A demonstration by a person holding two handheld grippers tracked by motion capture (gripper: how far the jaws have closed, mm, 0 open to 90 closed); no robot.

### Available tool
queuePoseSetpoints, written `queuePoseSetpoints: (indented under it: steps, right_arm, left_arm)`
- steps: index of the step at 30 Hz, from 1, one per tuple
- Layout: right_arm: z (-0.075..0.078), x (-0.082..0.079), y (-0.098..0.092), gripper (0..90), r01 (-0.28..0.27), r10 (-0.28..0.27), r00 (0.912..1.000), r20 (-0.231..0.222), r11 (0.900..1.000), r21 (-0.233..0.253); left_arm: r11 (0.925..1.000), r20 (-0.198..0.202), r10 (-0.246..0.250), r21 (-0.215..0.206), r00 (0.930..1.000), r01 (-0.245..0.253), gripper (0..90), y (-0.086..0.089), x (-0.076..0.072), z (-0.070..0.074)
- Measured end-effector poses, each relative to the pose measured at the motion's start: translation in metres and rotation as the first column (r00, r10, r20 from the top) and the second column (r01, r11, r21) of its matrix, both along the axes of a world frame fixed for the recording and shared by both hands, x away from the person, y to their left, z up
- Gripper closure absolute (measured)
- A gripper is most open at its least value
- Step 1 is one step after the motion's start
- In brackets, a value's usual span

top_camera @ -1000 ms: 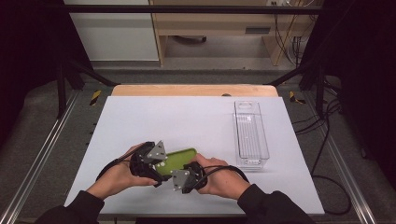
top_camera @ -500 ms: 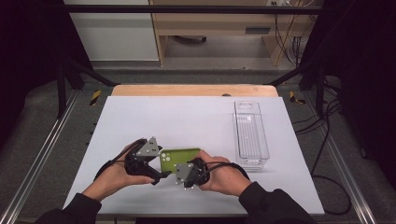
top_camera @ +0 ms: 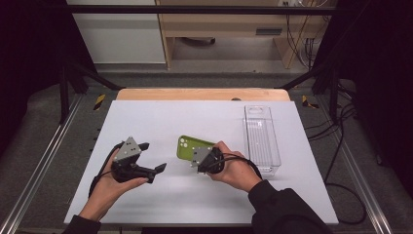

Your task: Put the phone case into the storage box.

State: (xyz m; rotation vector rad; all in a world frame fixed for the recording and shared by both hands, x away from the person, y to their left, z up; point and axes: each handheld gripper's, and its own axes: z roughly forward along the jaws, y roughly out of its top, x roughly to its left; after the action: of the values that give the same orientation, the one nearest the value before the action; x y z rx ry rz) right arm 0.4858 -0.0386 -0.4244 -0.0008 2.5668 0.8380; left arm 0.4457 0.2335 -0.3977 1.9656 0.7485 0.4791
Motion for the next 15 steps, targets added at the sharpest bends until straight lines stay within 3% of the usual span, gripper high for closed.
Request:
queuePoseSetpoints:
  steps: [2,5,7,10,15]
  right_arm:
    - [-0.001,0.004,-0.001,87.5,0.016,-0.016,0.9999,-0.007,1.000,0.012]
    - [-0.003,0.011,-0.003,87.5,0.042,-0.041,0.9989,-0.021,0.999,0.034]
    - [-0.003,0.017,-0.003,87.5,0.064,-0.062,0.9976,-0.030,0.997,0.052]
    - [-0.003,0.023,-0.003,87.6,0.092,-0.089,0.9953,-0.038,0.993,0.076]
    - [0.000,0.029,-0.003,87.6,0.116,-0.112,0.9926,-0.046,0.989,0.096]
  left_arm:
    - [0.9992,0.009,0.035,-0.021,0.9993,-0.035,4.6,0.004,-0.003,0.000]
    - [0.9959,0.027,0.090,-0.010,0.9956,-0.090,4.6,0.005,-0.009,0.000]
    - [0.9911,0.044,0.129,-0.039,0.9907,-0.127,4.6,0.005,-0.014,-0.001]
    - [0.9872,0.059,0.150,-0.066,0.9870,-0.146,4.6,0.006,-0.019,-0.007]
    - [0.9813,0.068,0.188,-0.054,0.9798,-0.184,4.4,0.005,-0.025,-0.026]
